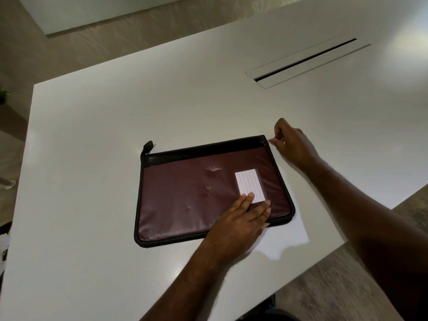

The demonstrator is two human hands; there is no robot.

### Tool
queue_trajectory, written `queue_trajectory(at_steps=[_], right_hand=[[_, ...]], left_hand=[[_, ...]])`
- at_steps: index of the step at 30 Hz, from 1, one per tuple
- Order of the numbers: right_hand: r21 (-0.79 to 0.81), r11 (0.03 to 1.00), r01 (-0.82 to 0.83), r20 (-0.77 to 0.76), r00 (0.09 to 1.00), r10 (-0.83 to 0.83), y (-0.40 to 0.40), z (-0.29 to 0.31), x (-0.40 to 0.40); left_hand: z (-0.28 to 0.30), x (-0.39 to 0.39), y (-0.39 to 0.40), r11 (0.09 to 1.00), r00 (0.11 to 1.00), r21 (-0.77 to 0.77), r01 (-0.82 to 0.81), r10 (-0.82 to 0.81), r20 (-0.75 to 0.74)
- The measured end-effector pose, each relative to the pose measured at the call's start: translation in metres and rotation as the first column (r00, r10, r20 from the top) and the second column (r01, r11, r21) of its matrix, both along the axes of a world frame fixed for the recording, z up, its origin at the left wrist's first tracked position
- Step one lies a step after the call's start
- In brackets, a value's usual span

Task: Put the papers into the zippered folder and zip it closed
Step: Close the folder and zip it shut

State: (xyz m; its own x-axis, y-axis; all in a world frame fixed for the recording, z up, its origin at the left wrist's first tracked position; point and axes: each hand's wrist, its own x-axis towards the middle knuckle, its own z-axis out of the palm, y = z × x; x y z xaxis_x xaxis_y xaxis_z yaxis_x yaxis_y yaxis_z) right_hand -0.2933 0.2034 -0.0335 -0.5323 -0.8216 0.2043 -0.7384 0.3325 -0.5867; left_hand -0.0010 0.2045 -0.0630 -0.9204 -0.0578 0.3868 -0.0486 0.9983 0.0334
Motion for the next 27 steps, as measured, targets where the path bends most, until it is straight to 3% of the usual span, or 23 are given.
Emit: queue_trajectory(at_steps=[9, 14, 19, 23, 27], right_hand=[[-0.006, 1.0, 0.02, -0.01, 1.0, -0.02, -0.01, -0.007, -0.004], [-0.043, 0.998, 0.055, 0.061, 0.997, -0.052, -0.001, -0.012, -0.003], [-0.129, 0.988, 0.087, 0.102, 0.992, -0.074, 0.023, -0.009, 0.013], [-0.167, 0.97, 0.177, 0.289, 0.949, -0.124, 0.043, 0.008, 0.049], [-0.102, 0.991, 0.086, 0.411, 0.911, -0.037, 0.063, 0.026, 0.087]], left_hand=[[0.002, -0.001, 0.001, 1.0, 1.0, -0.001, -0.007, 0.007, -0.013], [0.006, -0.003, -0.003, 0.97, 0.998, 0.234, -0.062, 0.059, 0.019], [0.023, -0.002, -0.034, 0.932, 0.997, 0.356, -0.066, 0.074, -0.008], [0.036, -0.006, -0.08, 0.906, 0.98, 0.381, -0.185, 0.199, 0.003], [0.043, -0.01, -0.139, 0.901, 0.951, 0.324, -0.29, 0.309, -0.009]])
